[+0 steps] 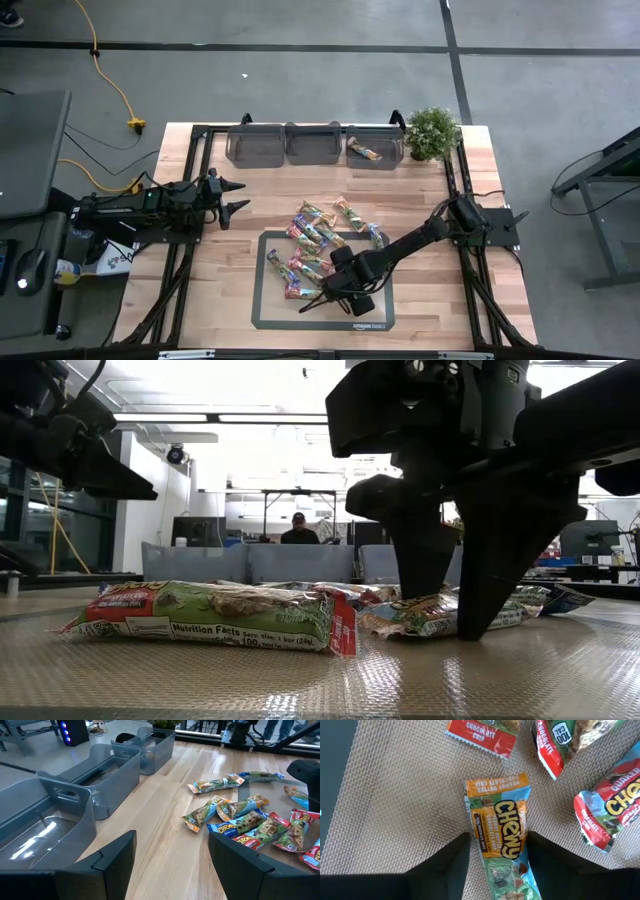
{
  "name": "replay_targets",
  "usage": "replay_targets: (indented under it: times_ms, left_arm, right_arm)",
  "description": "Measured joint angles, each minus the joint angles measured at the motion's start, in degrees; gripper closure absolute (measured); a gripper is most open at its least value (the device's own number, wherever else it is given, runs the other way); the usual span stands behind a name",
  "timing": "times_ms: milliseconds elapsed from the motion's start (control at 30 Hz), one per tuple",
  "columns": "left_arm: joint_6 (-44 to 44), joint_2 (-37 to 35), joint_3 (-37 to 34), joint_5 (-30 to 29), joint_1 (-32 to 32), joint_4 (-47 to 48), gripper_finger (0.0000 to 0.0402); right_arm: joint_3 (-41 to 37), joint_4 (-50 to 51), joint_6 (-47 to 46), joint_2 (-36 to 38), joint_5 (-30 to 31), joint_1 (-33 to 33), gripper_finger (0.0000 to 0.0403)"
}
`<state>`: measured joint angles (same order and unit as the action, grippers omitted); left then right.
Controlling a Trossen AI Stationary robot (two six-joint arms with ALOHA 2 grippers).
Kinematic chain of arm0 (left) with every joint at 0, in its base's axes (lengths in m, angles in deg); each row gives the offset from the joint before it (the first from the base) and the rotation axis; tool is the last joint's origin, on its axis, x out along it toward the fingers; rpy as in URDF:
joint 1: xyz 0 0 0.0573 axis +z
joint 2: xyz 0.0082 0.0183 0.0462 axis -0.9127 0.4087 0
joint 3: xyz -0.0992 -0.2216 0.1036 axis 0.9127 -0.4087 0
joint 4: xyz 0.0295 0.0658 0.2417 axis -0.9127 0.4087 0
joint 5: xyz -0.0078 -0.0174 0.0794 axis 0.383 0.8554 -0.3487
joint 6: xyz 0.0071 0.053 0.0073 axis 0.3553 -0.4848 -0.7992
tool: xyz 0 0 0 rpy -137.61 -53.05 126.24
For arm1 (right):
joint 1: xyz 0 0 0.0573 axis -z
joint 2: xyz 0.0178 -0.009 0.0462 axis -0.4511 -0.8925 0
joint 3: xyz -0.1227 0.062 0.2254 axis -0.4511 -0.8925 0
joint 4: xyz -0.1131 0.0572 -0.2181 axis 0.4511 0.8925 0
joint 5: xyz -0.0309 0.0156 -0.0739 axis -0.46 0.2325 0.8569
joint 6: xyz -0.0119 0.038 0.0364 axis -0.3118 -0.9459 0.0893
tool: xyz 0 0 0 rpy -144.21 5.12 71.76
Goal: Pick and place Granola Bars by type
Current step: Put the yellow granola bar into the right black bin
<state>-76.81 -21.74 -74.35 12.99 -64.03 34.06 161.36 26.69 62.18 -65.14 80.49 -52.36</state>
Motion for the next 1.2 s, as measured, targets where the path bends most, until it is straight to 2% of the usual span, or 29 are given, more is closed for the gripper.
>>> replay_targets:
  times_ms: [933, 1200]
  left_arm:
    - [0.02, 0.0, 0.0, 0.0, 0.02, 0.01, 0.0159]
    - [0.0, 0.0, 0.0, 0.0, 0.01, 0.01, 0.0159]
  right_arm:
    - [-0.09, 0.56, -4.95, 0.0, 1.15, 0.0, 0.0325]
    - [3.44, 3.43, -4.46, -0.3, 3.49, -0.04, 0.0344]
